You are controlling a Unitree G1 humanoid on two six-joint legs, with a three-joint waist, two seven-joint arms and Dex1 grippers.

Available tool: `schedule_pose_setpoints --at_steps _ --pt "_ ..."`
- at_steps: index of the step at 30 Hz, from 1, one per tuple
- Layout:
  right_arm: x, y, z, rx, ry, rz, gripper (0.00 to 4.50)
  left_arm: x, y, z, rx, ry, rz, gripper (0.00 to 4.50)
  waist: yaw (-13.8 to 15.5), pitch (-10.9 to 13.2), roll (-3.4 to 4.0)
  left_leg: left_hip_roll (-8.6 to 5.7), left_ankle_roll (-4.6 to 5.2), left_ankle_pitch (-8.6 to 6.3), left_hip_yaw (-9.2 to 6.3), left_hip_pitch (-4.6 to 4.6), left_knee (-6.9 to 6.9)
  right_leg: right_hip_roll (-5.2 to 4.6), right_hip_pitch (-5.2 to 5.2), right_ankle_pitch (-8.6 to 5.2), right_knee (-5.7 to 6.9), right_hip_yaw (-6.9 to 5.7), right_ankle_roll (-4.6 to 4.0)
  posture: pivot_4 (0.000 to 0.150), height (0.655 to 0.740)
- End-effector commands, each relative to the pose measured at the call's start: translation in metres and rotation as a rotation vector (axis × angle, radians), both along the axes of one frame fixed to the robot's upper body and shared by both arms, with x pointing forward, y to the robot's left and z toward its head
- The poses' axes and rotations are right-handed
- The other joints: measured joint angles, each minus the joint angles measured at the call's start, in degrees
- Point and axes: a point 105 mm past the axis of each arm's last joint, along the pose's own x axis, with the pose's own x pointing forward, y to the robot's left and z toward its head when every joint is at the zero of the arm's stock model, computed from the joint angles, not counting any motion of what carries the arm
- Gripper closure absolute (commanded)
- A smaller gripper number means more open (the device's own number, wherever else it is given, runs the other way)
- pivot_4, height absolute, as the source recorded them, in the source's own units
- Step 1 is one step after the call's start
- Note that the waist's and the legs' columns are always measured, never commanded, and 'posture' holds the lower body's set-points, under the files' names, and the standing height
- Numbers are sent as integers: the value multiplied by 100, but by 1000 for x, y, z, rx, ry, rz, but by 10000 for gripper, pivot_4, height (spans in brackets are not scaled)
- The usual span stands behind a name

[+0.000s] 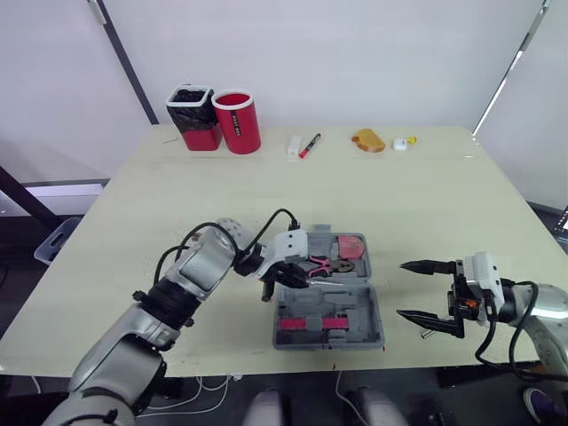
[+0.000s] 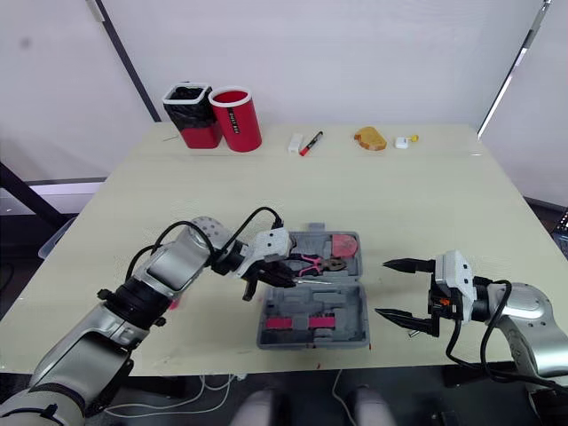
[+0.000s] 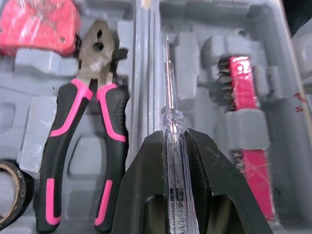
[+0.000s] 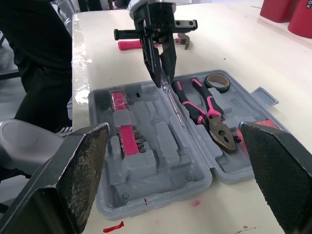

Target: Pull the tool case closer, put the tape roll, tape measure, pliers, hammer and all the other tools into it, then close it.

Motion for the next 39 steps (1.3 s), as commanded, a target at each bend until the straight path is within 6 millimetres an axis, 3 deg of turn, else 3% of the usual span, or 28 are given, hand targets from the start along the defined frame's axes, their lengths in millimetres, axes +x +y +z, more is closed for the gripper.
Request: schedule_pose_setpoints --at_steps 1,13,27,29,35,39 --pt "-1 -2 13 2 -65 -10 0 1 -4 4 27 -4 -24 43824 -1 0 0 0 0 0 0 -1 0 0 0 0 0 0 0 1500 7400" --pt "2 0 15 -1 -80 -22 0 4 -10 -10 79 -9 -50 43824 5 0 0 0 0 0 -2 -1 3 0 0 0 1 0 0 1500 7400" --pt "-2 -1 8 -10 -65 -31 0 12 -19 -14 72 -25 -58 43824 37 0 0 -1 0 0 -7 0 11 2 7 0 2 0 0 1500 7400" --pt "-3 -2 6 -11 -64 -33 0 13 -18 -14 72 -29 -59 33535 46 0 0 -3 0 0 -9 0 12 2 8 0 2 1 0 1500 7400" --pt "-2 -2 3 -11 -65 -34 0 13 -17 -13 77 -42 -61 9703 79 0 1 -3 0 0 -12 -1 16 4 10 1 5 2 0 1500 7400" --pt "-1 -3 1 -12 -64 -33 0 15 -17 -10 69 -68 -63 9703 99 0 1 -3 0 0 -20 -4 20 16 13 0 3 11 0 1500 7400"
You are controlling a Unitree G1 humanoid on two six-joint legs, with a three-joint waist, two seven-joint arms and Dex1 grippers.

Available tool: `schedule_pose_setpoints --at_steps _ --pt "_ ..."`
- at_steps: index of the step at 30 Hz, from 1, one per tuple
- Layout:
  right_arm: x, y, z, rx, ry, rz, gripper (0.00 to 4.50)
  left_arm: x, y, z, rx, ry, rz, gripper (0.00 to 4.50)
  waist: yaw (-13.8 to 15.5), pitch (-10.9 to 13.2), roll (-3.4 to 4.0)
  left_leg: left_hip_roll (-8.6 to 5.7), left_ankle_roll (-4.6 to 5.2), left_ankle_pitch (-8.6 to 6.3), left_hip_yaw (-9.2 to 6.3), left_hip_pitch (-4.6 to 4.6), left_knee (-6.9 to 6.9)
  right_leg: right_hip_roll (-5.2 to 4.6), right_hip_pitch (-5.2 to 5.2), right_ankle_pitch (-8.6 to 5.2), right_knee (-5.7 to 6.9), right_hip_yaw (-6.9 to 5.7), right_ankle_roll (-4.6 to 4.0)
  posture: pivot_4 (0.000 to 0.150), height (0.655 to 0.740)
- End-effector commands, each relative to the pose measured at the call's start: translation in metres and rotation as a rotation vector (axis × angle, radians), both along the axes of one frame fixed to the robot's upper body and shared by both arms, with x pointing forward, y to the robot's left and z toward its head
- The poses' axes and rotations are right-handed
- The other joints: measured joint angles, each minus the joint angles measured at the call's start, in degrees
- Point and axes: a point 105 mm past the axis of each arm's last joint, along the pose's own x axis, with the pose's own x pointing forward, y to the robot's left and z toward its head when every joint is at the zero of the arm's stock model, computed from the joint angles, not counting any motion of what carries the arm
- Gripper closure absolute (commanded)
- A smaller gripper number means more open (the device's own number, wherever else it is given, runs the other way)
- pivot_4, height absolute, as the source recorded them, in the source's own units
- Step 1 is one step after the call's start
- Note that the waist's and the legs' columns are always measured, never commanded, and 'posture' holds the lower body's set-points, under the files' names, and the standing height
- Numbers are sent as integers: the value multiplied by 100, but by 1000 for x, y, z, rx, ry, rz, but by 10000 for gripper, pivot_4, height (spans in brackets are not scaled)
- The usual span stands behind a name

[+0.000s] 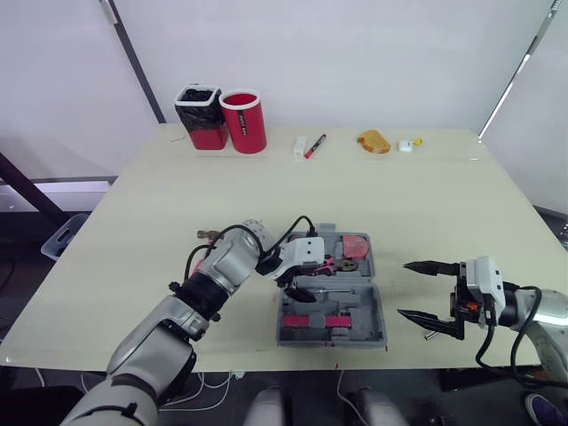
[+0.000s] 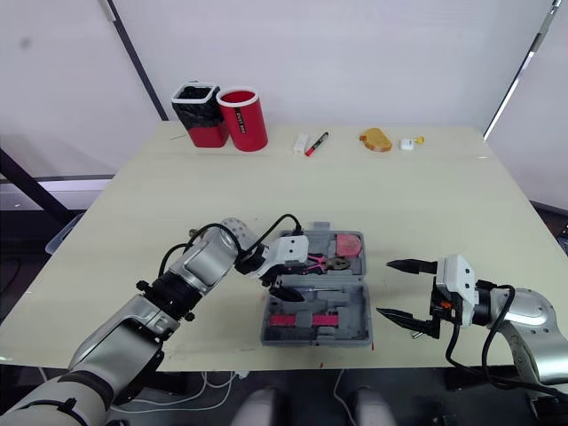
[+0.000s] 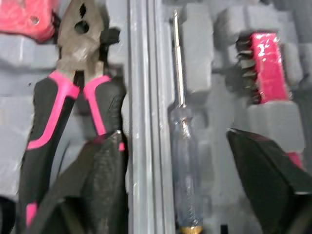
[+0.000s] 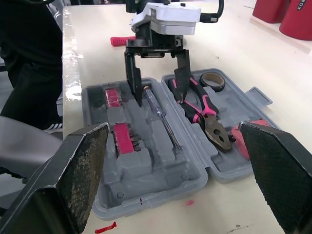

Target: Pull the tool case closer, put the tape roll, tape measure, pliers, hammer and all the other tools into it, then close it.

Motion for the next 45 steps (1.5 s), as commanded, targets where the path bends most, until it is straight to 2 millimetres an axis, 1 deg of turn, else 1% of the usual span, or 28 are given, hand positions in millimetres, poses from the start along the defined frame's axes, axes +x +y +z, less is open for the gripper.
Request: schedule_pose_setpoints --at_steps 1,6,10,11,12,15,16,17,19,24,28,32,39,45 --pt "0 -2 5 1 -37 3 0 3 -2 12 -22 -51 -18 9703 1 0 0 0 0 0 0 0 0 0 0 0 0 0 0 1500 7400" --pt "0 -3 3 0 -38 2 0 -1 -7 30 -124 -57 -42 9703 1 0 0 0 0 0 -2 -1 0 1 0 0 0 0 0 1500 7400" --pt "0 -4 2 1 -38 1 0 0 -1 35 -172 -59 -23 9703 -3 0 1 1 0 0 -2 -1 0 1 0 0 0 0 0 1500 7400" --pt "0 -3 2 2 -38 2 0 1 0 35 -187 -63 -14 14827 -4 0 1 1 0 0 -2 0 0 1 0 0 1 0 0 1500 7400" --pt "0 -3 2 2 -38 3 0 2 1 35 -210 -65 -12 17889 -3 0 1 1 0 0 -2 0 0 2 0 0 1 0 0 1500 7400" --pt "1 -1 3 8 -42 2 0 2 2 30 -273 -55 -11 32792 3 0 1 1 0 0 -3 0 0 1 0 0 1 -1 0 1500 7400" --pt "2 -1 4 15 -45 -2 0 2 4 26 -290 -50 -7 37575 4 0 1 1 0 0 -3 0 0 1 0 0 0 -1 0 1500 7400" --pt "3 -1 5 26 -46 -7 0 1 5 22 -309 -47 -5 41428 4 0 1 1 0 0 -3 0 0 1 0 0 0 -1 0 1500 7400" --pt "4 -2 6 39 -52 -20 0 3 8 13 -320 -31 31 44476 8 0 2 1 0 0 -2 0 0 1 0 0 0 -1 0 1500 7400" --pt "3 -5 6 43 -47 -35 0 0 2 5 -399 4 41 44476 7 0 1 1 0 0 -2 -1 1 1 0 0 1 -1 0 1500 7400" --pt "4 -6 5 38 -48 -40 0 -2 0 -4 -406 12 42 44476 13 0 1 1 0 0 -2 0 1 1 1 0 1 -1 0 1500 7400" --pt "5 -5 6 32 -53 -42 0 -3 -1 -16 -386 15 40 44476 10 0 2 0 0 0 -3 0 1 2 1 0 1 -2 0 1500 7400" --pt "6 -5 8 25 -57 -47 0 -6 2 -35 -328 20 38 44476 11 -2 3 0 0 0 -3 6 1 2 7 0 1 -2 0 1500 7400" --pt "5 -5 8 23 -55 -49 0 -10 14 -54 -257 36 52 44476 9 -8 11 0 0 0 -4 18 1 2 18 1 2 -2 0 1500 7400"
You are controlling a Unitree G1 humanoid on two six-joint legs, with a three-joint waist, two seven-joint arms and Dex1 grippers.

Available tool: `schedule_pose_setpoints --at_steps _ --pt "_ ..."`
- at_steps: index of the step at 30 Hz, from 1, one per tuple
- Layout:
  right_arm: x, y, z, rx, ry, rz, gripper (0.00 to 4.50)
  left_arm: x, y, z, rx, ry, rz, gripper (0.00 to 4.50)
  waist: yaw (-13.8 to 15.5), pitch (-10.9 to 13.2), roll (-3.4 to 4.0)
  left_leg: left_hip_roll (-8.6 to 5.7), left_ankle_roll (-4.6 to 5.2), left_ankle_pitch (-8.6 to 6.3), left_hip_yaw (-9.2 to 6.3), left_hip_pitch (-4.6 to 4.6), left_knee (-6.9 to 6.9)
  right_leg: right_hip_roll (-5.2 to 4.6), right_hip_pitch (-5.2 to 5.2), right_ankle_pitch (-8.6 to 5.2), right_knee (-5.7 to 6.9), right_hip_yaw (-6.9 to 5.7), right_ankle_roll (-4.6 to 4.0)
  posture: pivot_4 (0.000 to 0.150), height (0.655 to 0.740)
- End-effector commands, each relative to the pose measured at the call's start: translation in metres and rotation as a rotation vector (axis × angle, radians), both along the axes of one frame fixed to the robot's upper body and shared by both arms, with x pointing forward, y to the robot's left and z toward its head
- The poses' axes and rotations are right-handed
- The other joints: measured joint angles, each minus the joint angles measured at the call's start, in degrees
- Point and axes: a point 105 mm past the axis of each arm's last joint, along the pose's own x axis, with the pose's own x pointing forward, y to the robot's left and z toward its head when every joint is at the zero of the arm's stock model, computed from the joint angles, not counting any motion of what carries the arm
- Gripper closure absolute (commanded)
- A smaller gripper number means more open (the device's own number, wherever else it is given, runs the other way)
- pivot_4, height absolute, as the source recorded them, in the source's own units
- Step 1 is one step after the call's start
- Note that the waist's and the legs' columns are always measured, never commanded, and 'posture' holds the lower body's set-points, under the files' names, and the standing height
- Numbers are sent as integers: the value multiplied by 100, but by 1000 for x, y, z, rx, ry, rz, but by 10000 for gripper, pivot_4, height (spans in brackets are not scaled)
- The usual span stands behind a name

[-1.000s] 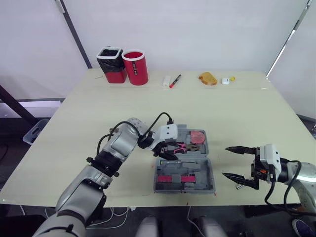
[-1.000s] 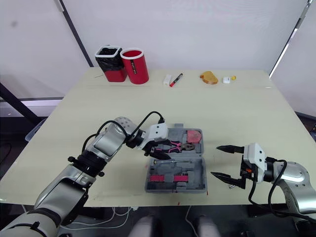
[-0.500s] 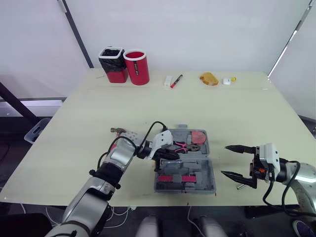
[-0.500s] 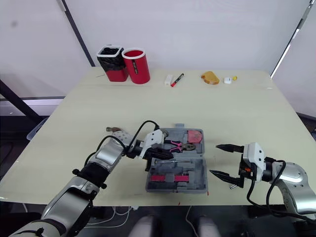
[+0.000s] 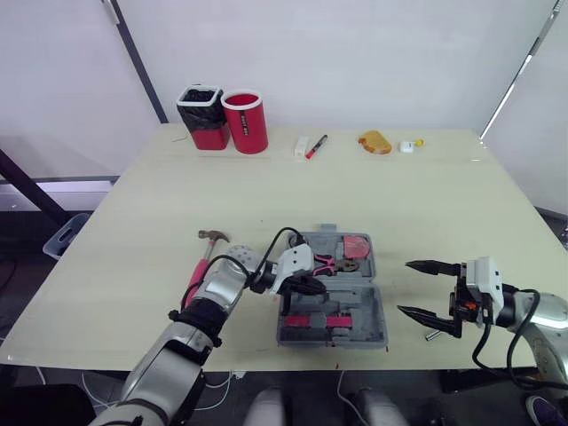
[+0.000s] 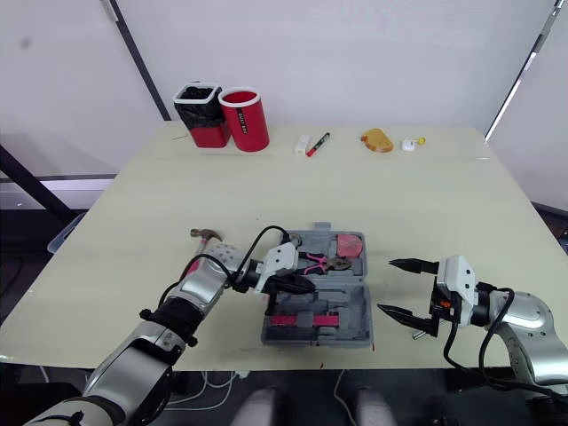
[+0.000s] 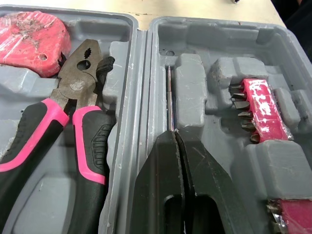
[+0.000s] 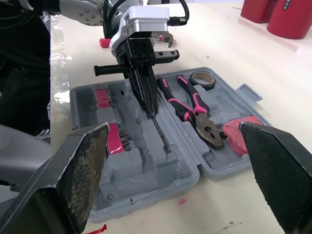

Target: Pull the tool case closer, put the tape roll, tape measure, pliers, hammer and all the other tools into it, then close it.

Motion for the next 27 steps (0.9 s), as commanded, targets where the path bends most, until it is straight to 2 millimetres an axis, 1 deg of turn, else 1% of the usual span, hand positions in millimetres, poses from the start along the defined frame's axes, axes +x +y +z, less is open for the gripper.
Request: schedule_pose_setpoints --at_steps 1,4,7,10,12,15,18,22,23,25,27 --pt "0 -2 12 -6 -52 -2 0 -6 17 -27 100 56 43 44476 -1 -4 5 0 0 0 0 1 0 0 1 0 0 0 0 1500 7400" --pt "-2 -3 8 -15 -42 -6 0 -10 23 -35 107 78 52 44476 -12 -11 12 0 0 0 0 8 0 0 7 0 1 0 0 1500 7400" --pt "-2 -5 8 -5 -38 -19 0 -6 21 -31 65 65 80 44476 -17 -15 18 2 0 0 0 10 0 3 8 0 1 1 -1 1500 7400" --pt "-1 -8 7 25 -29 -48 0 3 12 -12 -54 11 116 44476 -13 -21 27 2 0 0 1 11 0 3 8 0 2 2 0 1500 7400" --pt "-1 -11 7 54 -22 -73 0 5 9 2 -148 9 139 44476 -13 -21 27 2 0 0 0 10 0 3 8 0 2 2 0 1500 7400" --pt "-3 -18 2 71 -11 -112 0 5 12 25 -292 -28 160 44476 -15 -19 28 2 0 0 -3 6 0 3 6 0 2 0 0 1500 7400" --pt "-4 -29 -4 78 -5 -172 0 5 27 41 -364 -70 222 44476 -8 -18 27 4 0 0 -7 0 0 3 3 0 0 -3 -1 1500 7400" --pt "-6 -44 -14 78 -2 -261 0 2 51 55 -429 -96 314 44476 -7 -18 28 4 0 0 -6 -1 0 2 3 0 -1 -2 -1 1500 7400" --pt "-7 -49 -18 75 9 -292 0 0 60 58 -449 -101 350 44476 -9 -18 28 4 0 0 -5 -1 0 2 3 0 -2 -2 0 1500 7400" --pt "-13 -62 -28 72 35 -345 0 -3 89 63 -477 -130 466 44476 -19 -18 28 5 0 0 -5 0 0 2 3 0 -1 -2 -1 1500 7400" --pt "-18 -75 -35 81 50 -406 0 -6 115 60 -457 -161 583 44476 -29 -18 29 9 0 -1 -6 1 -2 2 3 -2 -2 -3 -2 1500 7400"
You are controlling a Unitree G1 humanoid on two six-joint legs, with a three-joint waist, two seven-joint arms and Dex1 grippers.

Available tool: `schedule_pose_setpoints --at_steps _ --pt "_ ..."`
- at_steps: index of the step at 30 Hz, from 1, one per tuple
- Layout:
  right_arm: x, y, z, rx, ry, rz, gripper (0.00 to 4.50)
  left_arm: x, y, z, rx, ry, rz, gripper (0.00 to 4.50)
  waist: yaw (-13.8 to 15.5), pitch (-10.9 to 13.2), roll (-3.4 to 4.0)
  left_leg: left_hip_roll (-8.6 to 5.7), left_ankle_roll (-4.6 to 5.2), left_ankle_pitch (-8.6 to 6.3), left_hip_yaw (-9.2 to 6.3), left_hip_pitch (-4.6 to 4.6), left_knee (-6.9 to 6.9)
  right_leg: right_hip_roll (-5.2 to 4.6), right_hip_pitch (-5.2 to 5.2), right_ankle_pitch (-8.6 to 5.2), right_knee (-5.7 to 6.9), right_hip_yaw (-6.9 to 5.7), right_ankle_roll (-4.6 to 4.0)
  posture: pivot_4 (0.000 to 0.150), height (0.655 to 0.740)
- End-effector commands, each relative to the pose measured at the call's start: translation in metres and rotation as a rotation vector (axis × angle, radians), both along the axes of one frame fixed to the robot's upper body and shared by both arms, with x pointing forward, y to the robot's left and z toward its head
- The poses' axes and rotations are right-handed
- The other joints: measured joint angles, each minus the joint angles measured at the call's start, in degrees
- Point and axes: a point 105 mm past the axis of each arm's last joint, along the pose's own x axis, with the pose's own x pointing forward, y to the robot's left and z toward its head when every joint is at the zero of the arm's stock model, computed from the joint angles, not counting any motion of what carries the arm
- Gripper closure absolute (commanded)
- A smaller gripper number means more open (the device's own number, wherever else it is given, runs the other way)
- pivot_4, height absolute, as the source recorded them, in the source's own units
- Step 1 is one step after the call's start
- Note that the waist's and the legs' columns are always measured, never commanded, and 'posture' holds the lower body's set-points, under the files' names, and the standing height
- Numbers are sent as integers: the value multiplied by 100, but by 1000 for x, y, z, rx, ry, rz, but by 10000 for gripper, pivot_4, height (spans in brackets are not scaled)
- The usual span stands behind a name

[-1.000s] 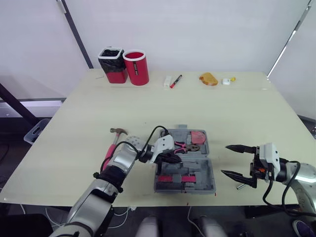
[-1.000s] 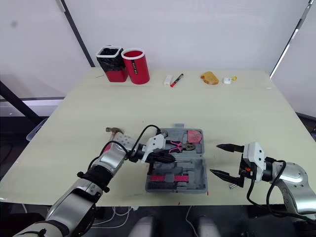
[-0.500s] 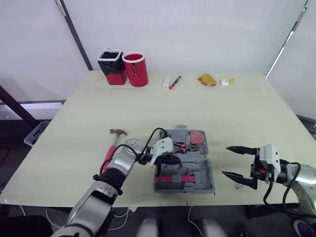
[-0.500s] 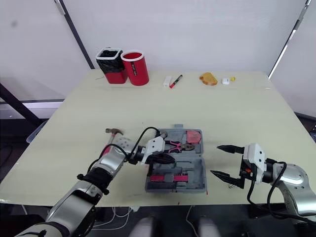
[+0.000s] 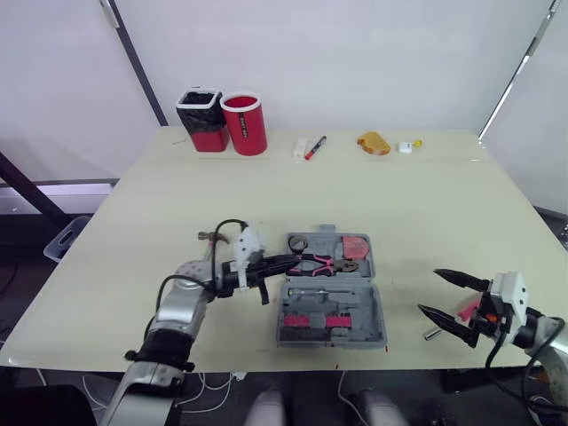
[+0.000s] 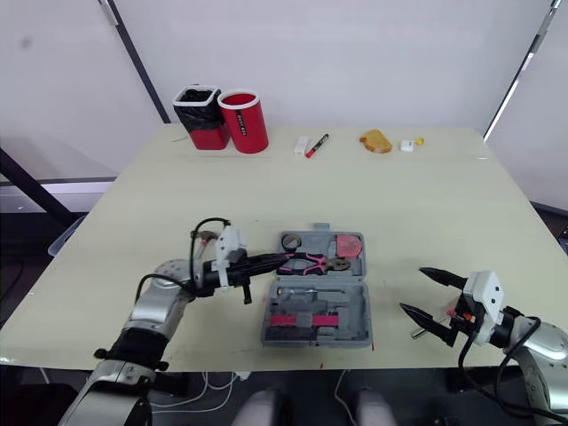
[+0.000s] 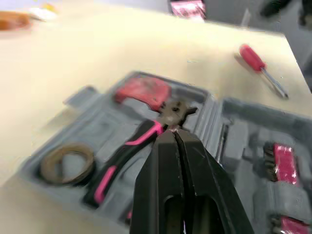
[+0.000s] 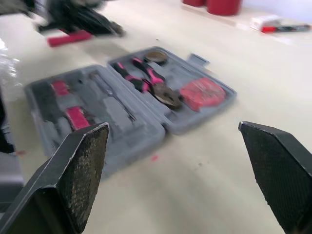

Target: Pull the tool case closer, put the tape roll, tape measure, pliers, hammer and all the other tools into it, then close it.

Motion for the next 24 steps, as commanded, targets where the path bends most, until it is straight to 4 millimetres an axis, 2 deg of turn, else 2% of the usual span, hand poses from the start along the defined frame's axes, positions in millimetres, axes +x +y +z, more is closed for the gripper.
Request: schedule_pose_setpoints --at_steps 1,3,4,10,11,16,19,24 --pt "-8 -27 -3 -1 -14 -114 0 -3 49 15 -7 -59 207 42090 -10 1 2 1 0 0 1 2 -7 1 -2 0 -2 0 -1 1500 7400" --pt "-13 -37 -8 -2 -5 -154 0 -10 68 13 -3 -50 278 36563 1 2 3 1 0 0 3 4 -11 0 -3 -1 -1 1 -2 1500 7400" --pt "-16 -43 -9 1 2 -179 0 -15 79 10 2 -42 314 32180 4 2 3 1 0 0 7 5 -10 -2 -3 -1 -1 1 -2 1500 7400" --pt "-37 -73 -18 3 33 -310 0 -45 132 1 3 -5 516 1999 21 2 2 2 -1 0 23 13 -11 -11 -1 -14 -3 8 -23 1500 7400" --pt "-41 -78 -19 5 37 -331 0 -51 139 -1 7 5 544 905 18 2 3 2 -1 -1 25 13 -12 -12 -1 -14 -4 8 -23 1500 7400" --pt "-60 -100 -23 18 61 -431 0 -85 174 -16 1 68 710 905 12 1 2 5 -1 -1 45 27 -20 -18 -1 -18 -4 20 -16 1500 7400" --pt "-68 -110 -25 22 73 -468 0 -101 183 -25 9 104 769 905 14 0 -1 6 -1 -1 62 45 -38 -23 0 -23 -6 40 -10 1500 7400" --pt "-73 -120 -27 18 75 -515 0 -111 192 -35 2 125 850 905 21 0 -3 8 -2 -2 63 61 -40 -29 3 -28 -5 59 0 1500 7400"
